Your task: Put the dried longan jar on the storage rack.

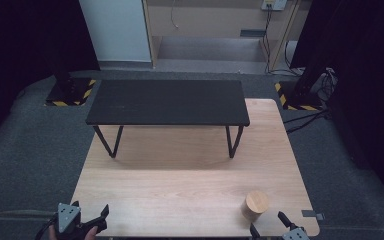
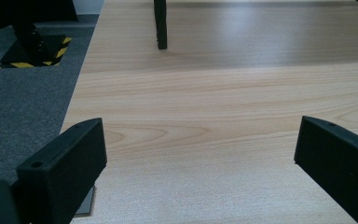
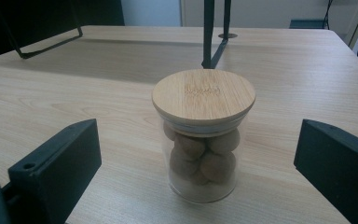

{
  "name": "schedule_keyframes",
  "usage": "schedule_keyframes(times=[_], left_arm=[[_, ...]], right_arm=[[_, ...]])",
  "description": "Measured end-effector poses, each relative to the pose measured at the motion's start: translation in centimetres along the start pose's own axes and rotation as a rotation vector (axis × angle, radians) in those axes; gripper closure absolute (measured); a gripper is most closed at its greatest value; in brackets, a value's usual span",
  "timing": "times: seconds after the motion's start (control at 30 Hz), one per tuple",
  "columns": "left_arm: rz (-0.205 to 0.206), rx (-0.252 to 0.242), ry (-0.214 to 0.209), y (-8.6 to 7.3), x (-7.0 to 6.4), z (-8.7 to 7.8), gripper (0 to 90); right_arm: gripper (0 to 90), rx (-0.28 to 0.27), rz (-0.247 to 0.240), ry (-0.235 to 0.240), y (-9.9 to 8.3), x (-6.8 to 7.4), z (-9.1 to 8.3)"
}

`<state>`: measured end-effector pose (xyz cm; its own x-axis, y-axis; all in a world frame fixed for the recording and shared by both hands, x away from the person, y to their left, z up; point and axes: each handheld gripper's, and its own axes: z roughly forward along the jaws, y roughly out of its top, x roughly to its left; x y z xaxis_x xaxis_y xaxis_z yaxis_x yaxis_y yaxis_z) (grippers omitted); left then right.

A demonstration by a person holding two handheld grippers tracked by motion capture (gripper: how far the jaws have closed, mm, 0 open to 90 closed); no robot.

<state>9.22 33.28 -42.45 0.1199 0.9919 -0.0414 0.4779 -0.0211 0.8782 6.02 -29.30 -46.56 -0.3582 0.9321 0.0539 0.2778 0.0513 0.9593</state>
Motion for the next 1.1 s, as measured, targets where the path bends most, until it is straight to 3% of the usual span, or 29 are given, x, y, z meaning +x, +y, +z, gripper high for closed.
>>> schedule_keyframes(times=[1.1], left_arm=[[-0.003, 0.001, -0.007, 0.1, -0.1, 0.1, 1.0]], right_arm=[[0.8, 0.016, -0.003, 0.006, -0.1, -0.3, 1.2]])
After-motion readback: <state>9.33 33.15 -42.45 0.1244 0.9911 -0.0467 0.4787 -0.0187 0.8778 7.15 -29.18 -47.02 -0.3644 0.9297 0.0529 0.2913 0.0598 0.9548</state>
